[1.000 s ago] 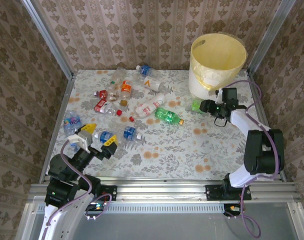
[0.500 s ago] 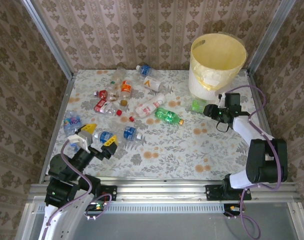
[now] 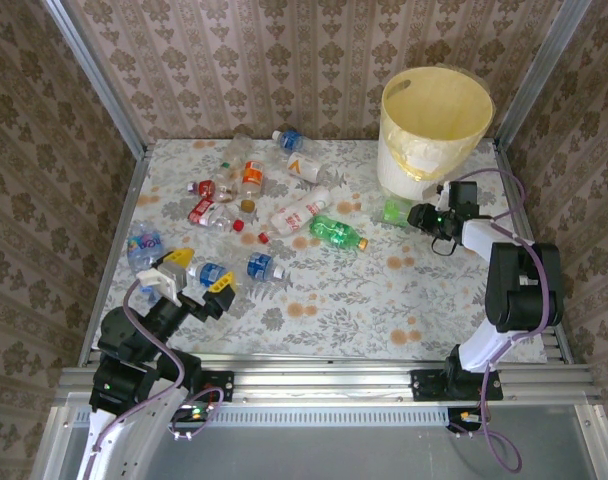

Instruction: Throw the plastic bottles in the bin

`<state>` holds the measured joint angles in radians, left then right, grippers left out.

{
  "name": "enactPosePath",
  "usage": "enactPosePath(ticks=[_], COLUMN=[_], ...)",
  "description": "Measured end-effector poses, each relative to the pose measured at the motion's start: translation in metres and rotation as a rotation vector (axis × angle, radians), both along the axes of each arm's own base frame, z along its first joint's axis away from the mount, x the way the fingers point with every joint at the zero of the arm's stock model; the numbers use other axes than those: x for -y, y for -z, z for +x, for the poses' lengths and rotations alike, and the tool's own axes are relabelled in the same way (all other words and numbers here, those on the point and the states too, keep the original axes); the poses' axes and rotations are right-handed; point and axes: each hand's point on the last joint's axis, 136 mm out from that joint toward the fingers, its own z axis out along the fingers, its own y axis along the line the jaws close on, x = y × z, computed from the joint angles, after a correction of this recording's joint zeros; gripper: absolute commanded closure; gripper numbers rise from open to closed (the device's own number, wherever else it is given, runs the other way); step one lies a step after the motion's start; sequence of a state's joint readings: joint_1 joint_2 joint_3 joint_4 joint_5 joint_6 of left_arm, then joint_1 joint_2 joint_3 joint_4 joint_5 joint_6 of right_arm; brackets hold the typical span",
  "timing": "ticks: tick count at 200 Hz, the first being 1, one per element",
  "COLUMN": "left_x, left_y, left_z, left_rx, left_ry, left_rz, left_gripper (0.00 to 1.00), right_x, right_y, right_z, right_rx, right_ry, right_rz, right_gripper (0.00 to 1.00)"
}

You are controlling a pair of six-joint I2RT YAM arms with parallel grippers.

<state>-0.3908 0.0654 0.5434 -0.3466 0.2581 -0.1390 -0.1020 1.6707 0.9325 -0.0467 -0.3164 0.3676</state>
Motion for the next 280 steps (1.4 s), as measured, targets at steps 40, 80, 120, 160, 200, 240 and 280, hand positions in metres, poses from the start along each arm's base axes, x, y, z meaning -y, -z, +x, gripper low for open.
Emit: enactPosePath(ticks=[40,80,120,160,200,240,280], left_x=[0.000,0.000,0.000,0.000,0.000,0.000,0.000], left_y=[0.001,0.001,0.001,0.001,0.001,0.001,0.001], left_z=[0.000,0.000,0.000,0.000,0.000,0.000,0.000], left_rx=[-0.004,-0.005,-0.005,-0.005,-0.006,-0.005,-0.005], left_ry=[0.000,0.000,0.000,0.000,0.000,0.000,0.001], left_rz=[0.001,0.002,0.002,0.002,0.002,0.002,0.002], left_gripper=[0.00,0.00,0.00,0.00,0.00,0.00,0.00], right_x=[0.000,-0.002,-0.008,-0.014,-0.023,-0.044,-0.066], right_y=[-0.003,0.002,0.004,0.008,0.008,0.011,0.014], right_z=[0.012,0.015,0.013,0.007,0.005,-0.001,-0.012], right_rx=[0.017,0.001,-0.015,-0.041,-0.048,-0.062,-0.085], right_ry=[-0.003,-0.007,-0.023,-0.045,-0.071,-0.140,-0.221], right_rz=[0.008,0.024,0.037,0.046,0.050,0.042,0.039], right_gripper=[0.53,0.52,0.53,0.52,0.53,0.52,0.50])
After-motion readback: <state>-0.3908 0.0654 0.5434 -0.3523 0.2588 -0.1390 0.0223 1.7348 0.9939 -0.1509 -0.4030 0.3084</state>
